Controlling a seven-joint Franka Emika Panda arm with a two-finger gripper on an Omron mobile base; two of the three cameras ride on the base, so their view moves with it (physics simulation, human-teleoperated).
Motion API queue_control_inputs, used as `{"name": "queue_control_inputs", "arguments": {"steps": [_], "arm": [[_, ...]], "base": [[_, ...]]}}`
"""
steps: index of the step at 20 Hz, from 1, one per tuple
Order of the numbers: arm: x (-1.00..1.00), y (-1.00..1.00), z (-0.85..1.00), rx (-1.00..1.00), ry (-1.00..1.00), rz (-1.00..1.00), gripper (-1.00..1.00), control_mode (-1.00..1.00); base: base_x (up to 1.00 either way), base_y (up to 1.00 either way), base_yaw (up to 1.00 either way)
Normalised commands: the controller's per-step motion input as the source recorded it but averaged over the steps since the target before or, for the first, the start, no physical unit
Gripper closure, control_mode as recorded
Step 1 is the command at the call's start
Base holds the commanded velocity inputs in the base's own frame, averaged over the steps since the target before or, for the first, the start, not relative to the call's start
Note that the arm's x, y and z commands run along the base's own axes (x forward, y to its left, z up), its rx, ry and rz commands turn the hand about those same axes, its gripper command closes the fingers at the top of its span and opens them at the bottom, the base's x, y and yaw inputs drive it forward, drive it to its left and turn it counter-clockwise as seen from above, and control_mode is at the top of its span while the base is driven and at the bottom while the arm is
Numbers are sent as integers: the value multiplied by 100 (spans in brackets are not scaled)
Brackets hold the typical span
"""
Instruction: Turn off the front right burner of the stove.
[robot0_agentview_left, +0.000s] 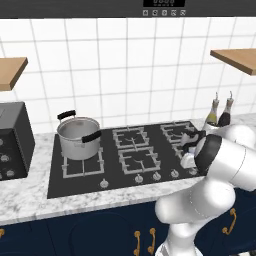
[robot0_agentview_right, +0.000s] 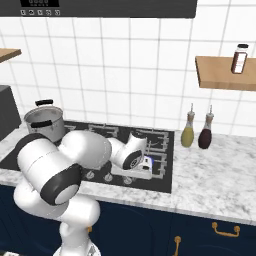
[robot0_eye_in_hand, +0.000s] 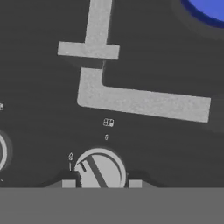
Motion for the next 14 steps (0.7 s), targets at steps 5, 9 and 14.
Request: {"name": "queue_control_inputs", "arguments": {"steps": [5, 9, 14], "arm": [[0, -13, 0, 10, -11, -53, 100, -100], [-3, -24, 0, 11, -8, -59, 100, -100], [-5, -30, -1, 10, -4, -67, 100, -100]], "base": [[0, 0, 0], [0, 0, 0], [0, 0, 0]]}}
